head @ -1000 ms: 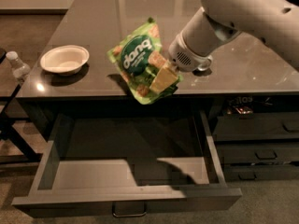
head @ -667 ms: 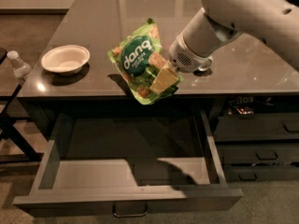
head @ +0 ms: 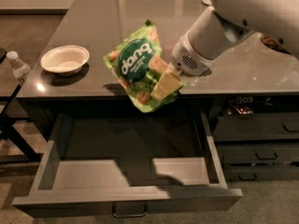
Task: Place green rice chip bag into top drawer
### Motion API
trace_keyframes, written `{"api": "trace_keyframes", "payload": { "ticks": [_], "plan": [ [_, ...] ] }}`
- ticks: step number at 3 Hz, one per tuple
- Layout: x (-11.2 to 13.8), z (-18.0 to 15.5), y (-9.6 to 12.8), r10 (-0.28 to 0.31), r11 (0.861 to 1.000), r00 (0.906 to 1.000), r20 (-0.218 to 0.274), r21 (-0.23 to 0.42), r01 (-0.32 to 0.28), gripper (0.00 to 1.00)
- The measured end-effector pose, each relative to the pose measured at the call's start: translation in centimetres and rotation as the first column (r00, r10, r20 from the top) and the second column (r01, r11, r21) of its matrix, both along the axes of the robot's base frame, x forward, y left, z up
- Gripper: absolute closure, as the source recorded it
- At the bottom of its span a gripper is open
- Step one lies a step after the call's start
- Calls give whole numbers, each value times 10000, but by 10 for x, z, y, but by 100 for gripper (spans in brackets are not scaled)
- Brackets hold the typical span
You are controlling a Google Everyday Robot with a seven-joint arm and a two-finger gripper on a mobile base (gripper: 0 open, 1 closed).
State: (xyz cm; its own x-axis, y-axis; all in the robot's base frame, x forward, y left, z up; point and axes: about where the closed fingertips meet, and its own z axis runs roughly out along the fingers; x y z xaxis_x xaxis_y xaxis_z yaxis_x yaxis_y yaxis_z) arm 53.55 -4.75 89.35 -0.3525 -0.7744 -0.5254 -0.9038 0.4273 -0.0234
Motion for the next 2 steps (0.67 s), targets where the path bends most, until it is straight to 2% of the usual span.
{"api": "trace_keyframes", "payload": {
  "ticks": [1, 2],
  "plan": [
    [-43, -4, -4, -306, 9994, 9988, -383, 126, 311, 100],
    [-87, -25, -14, -580, 9972, 9926, -1068, 402, 626, 100]
  ]
}}
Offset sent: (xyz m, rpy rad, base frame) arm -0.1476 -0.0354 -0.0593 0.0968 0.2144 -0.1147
